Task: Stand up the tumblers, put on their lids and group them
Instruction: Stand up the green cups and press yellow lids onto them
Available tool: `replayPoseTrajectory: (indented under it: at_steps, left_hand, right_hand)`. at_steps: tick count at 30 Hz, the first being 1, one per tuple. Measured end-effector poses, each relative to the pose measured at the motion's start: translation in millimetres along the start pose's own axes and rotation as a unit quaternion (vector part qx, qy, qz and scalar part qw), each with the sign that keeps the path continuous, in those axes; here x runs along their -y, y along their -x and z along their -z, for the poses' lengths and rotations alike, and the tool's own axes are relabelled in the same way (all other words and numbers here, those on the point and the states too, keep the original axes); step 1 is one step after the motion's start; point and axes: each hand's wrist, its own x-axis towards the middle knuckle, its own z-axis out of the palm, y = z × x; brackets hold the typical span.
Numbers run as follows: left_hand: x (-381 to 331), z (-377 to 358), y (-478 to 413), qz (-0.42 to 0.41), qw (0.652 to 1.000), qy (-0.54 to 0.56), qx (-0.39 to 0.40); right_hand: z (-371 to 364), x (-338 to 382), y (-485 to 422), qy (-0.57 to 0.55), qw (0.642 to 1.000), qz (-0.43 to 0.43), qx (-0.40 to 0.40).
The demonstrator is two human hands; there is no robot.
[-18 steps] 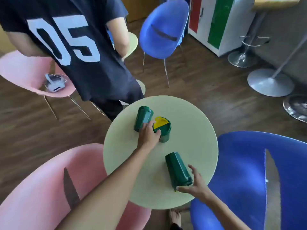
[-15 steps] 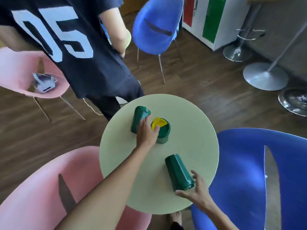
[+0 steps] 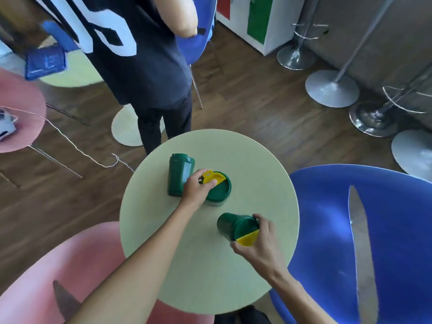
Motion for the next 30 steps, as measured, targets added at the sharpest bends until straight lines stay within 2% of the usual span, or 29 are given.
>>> replayPoseTrajectory:
  at_steps: [11, 18, 20, 22, 24, 26, 28, 30]
  left_hand:
    - [14, 8, -14, 0.016, 0.994, 0.095, 0.047]
    - [24, 9, -7, -0.032, 0.988, 0.133, 0.069]
    - [25, 10, -8, -0.045, 0.989, 0.133, 0.05]
    - [28, 17, -14, -0.063, 0.987, 0.141, -0.034]
    - [33, 30, -28, -0.082, 0.979, 0.073, -0.17]
    - [36, 43, -45, -0.048, 0.972, -0.046, -0.224]
    - [37, 51, -60, 0.02, 0.977, -0.122, -0.174]
    - [35, 55, -69, 0.069, 0.985, -0.129, -0.095]
  right_hand:
    - [-38, 48, -24, 0.108, 0.993, 0.019, -0.031]
    - [-35, 45, -23, 0.112, 0.993, 0.025, -0.031]
    - [-34, 45, -24, 0.12, 0.992, 0.028, -0.026]
    - [-34, 45, -25, 0.123, 0.992, 0.028, -0.022]
    - [-34, 44, -25, 0.119, 0.992, 0.026, -0.024]
    - [-34, 43, -24, 0.111, 0.993, 0.026, -0.026]
    - [-35, 42, -24, 0.103, 0.994, 0.026, -0.028]
    - [-35, 42, -24, 0.098, 0.994, 0.026, -0.03]
